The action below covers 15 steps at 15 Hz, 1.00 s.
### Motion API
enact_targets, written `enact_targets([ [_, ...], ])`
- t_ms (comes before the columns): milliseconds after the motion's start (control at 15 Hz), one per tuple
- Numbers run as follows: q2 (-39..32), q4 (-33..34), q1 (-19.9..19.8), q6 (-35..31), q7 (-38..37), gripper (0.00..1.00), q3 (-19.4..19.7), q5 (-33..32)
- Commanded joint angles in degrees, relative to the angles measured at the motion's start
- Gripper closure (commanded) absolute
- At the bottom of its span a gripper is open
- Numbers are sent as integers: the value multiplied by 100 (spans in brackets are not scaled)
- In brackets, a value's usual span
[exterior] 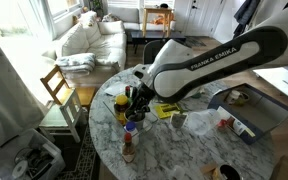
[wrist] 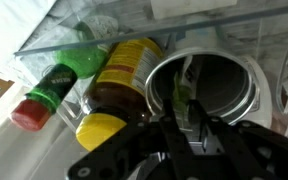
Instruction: Pick up the two white packets with the green lids from the silver cup one by one and put them the right way up on the table, pick up the white bottle with a blue lid from the clear storage container and put it in the silver cup
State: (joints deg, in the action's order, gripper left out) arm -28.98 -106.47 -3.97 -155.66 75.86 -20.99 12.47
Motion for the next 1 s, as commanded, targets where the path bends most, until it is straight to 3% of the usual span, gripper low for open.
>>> enact_targets([
  [0, 248, -89, -126, 56, 138, 100, -95, 54],
  [133, 400, -119, -143, 99, 123, 96, -80, 66],
  [533, 859, -159, -121, 310, 103, 100, 14, 81],
  [600, 873, -142, -102, 317, 130, 90, 36, 65],
  [667, 867, -136, -57, 305, 114, 73, 90, 16],
  [933, 553, -88, -17, 51, 317, 44, 139, -14],
])
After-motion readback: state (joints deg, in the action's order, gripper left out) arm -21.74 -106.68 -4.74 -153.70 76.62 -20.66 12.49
